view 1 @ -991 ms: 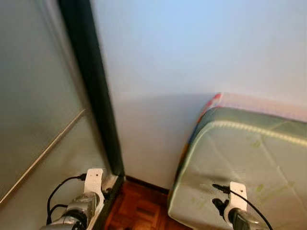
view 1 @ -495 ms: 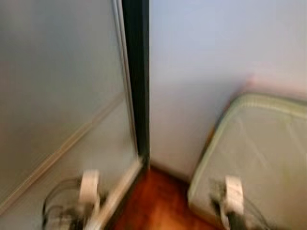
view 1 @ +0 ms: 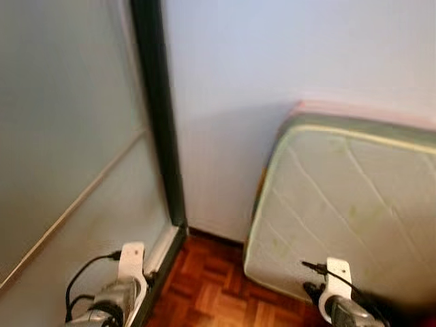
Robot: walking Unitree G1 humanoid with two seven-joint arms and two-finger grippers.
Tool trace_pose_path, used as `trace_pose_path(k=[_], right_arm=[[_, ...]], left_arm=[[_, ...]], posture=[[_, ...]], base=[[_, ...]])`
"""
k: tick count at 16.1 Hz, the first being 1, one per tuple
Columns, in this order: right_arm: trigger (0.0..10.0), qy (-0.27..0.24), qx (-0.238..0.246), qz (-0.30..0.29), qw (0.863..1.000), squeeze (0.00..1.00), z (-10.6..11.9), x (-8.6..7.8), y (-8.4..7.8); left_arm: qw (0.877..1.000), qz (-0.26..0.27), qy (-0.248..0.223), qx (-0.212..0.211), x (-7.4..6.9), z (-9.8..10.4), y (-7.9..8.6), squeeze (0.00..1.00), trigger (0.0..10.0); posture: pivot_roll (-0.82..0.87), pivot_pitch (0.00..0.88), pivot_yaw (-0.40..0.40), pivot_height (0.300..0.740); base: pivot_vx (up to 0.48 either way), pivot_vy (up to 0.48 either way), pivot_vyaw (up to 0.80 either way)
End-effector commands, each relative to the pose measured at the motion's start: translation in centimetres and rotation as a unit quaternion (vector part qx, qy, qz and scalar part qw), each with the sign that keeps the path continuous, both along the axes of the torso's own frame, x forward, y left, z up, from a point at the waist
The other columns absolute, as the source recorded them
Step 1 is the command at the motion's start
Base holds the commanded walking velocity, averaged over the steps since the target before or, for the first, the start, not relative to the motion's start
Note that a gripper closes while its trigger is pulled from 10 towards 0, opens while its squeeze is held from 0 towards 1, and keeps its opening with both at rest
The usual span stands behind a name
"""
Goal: Clean up the room
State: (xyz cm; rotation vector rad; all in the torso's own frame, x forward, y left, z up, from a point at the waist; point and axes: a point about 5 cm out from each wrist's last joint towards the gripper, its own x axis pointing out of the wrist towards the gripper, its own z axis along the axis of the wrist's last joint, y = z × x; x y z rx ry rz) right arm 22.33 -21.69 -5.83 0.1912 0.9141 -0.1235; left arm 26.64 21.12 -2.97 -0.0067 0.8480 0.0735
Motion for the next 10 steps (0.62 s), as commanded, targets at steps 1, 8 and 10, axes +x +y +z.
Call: trace_pose_path(k=[1,8,10], right_arm=[[10.0,0.002,-0.004,0.000,1.000,0.00,0.02,-0.05,-0.24],[10.0,0.004,-0.004,0.004,1.000,0.00,0.01,-0.05,-0.21],[10.0,0.005,-0.005,0.005,1.000,0.00,-0.01,-0.08,-0.18]], left_arm=[[1.000,-0.001,0.000,-0.003,0.16,0.09,-0.15,0.00,10.0],[1.000,-0.016,-0.003,0.006,0.26,0.20,-0.12,0.00,10.0],[1.000,-0.015,0.000,0.006,0.20,0.15,-0.08,0.00,10.0]], posture=[[-0.08,0.000,-0.043,0.740],[-0.08,0.000,-0.040,0.740],[-0.08,0.000,-0.038,0.740]], base=[[0.000,0.000,-0.79],[0.000,-0.089,-0.79],[0.000,0.000,-0.79]])
